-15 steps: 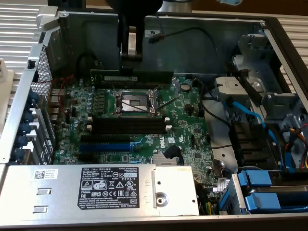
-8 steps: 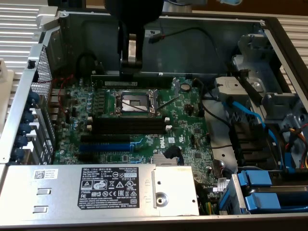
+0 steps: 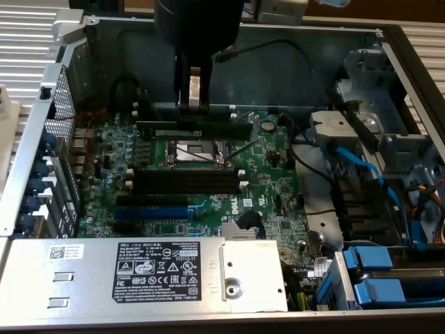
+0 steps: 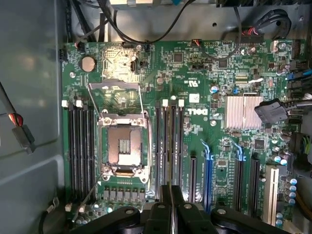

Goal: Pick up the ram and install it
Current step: 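Insert the ram into the slot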

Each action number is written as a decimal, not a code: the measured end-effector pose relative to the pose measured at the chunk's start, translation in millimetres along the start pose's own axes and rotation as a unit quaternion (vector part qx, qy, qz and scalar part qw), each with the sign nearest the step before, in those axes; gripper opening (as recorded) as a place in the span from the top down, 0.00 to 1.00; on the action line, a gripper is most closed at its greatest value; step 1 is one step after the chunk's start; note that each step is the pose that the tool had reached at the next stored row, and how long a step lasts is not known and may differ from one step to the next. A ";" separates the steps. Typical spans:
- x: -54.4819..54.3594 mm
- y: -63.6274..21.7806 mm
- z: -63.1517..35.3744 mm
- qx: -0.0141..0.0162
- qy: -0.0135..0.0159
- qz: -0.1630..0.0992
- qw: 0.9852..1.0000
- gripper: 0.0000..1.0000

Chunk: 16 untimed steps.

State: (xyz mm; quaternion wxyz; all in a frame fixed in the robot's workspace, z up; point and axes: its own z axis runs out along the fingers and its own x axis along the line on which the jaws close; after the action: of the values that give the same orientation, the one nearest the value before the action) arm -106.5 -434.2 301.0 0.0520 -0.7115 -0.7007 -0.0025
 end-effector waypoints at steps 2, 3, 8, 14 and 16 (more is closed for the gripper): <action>1.1 0.4 1.9 0.001 -0.002 0.001 1.000 0.88; 2.4 0.5 2.6 0.002 -0.004 0.002 1.000 0.88; 10.7 0.5 4.9 0.005 -0.016 0.003 1.000 0.88; 11.2 0.8 9.0 0.005 -0.019 0.003 1.000 0.88; 11.0 1.0 11.6 0.005 -0.020 0.003 1.000 0.88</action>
State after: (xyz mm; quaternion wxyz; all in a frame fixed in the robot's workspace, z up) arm -106.1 -422.3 290.3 0.0418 -0.7132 -0.6996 0.0155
